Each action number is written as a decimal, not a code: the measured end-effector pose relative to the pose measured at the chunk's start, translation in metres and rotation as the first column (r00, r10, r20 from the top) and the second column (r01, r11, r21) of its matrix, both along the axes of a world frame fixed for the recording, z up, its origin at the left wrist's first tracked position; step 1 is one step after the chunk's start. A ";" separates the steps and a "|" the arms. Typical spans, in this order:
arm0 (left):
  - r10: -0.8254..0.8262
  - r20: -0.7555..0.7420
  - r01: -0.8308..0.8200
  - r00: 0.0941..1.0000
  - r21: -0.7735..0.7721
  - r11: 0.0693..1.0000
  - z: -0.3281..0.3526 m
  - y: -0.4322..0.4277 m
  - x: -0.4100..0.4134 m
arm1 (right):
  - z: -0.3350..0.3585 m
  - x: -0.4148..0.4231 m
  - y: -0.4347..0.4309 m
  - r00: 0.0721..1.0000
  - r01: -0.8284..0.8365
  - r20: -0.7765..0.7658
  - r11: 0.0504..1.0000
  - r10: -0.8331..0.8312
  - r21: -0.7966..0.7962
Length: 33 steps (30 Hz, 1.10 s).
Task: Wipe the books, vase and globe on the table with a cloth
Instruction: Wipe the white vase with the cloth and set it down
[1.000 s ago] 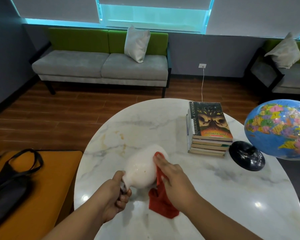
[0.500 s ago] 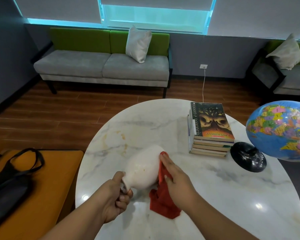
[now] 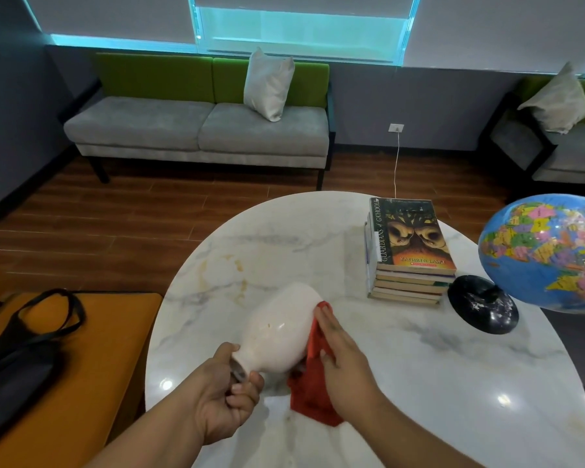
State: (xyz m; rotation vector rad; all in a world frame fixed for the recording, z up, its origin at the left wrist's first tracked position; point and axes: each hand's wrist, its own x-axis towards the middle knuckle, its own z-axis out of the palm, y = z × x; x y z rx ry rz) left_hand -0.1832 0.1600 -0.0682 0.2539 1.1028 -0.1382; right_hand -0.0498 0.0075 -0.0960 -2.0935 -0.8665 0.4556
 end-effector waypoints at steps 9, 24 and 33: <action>0.055 -0.004 -0.055 0.998 -0.030 0.998 -0.003 0.001 -0.001 | 0.004 -0.016 0.001 0.935 -0.287 0.213 0.958 0.285 -0.021; -0.006 0.010 0.005 1.000 0.003 1.000 0.001 -0.005 0.004 | 0.005 0.015 0.004 0.978 -0.067 0.195 0.997 0.071 -0.027; 0.002 0.009 -0.002 1.000 0.056 0.998 -0.004 -0.009 0.008 | 0.010 -0.013 0.006 0.891 -0.314 0.355 0.949 0.284 0.029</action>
